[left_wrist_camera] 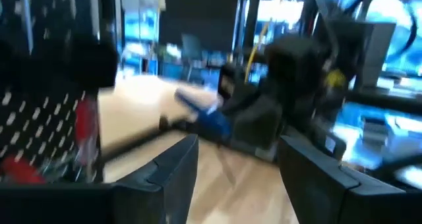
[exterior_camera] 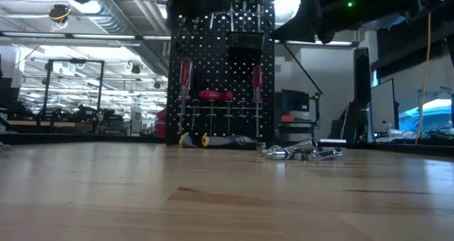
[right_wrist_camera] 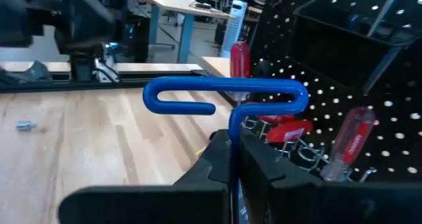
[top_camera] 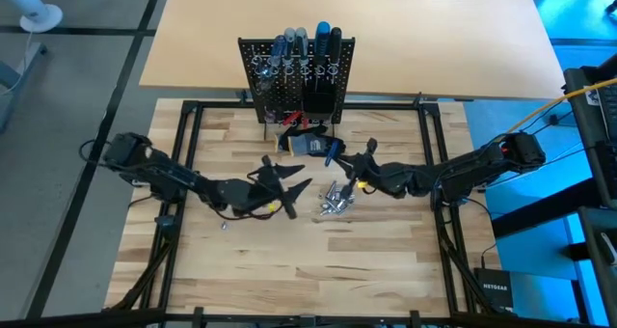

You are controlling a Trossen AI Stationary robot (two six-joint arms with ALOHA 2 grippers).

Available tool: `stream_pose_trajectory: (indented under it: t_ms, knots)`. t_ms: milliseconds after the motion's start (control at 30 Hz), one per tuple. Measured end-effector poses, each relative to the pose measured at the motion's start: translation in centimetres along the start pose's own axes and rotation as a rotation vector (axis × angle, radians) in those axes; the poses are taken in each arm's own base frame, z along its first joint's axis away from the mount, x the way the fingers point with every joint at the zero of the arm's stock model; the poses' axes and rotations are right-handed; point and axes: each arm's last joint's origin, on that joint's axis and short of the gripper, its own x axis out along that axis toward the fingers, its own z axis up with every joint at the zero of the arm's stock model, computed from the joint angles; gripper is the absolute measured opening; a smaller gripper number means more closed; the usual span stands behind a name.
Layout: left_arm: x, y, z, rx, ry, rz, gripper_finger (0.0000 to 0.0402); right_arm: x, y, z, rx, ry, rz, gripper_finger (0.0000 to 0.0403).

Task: Hang tools onto peg board
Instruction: Hang the blue pick tool on the pegboard

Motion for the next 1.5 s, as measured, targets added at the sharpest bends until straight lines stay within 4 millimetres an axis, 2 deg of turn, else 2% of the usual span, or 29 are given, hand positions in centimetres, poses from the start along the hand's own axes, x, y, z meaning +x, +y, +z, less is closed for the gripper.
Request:
stream_pose_trajectory:
  t_ms: [267,533,900,1300,1500]
  knots:
    - [3.9,-1.5,-1.1,0.021,-0.057,0.052,0.0188,0.0,-0.1,0.2,0.015,-0.017,-0.033,0.0011]
    - [6.2,-0.1,-1.5,-0.145,-0.057,0.055,0.0184,0.0,-0.1,0.2,0.034,-0.012,-0.045,0.0012]
    - [7.3,1.3,-1.3,-0.189,-0.067,0.028,0.0184,0.0,-0.1,0.5,0.085,-0.04,-0.035,0.0013]
    - [7.5,0.8,-2.6,-0.148,-0.168,0.015,0.0184,0.0,-0.1,0.7,0.13,-0.063,-0.028,0.0014]
    - [7.7,1.3,-2.3,-0.128,-0.194,0.066,0.0184,0.0,-0.1,0.7,0.129,-0.062,-0.021,0.0013]
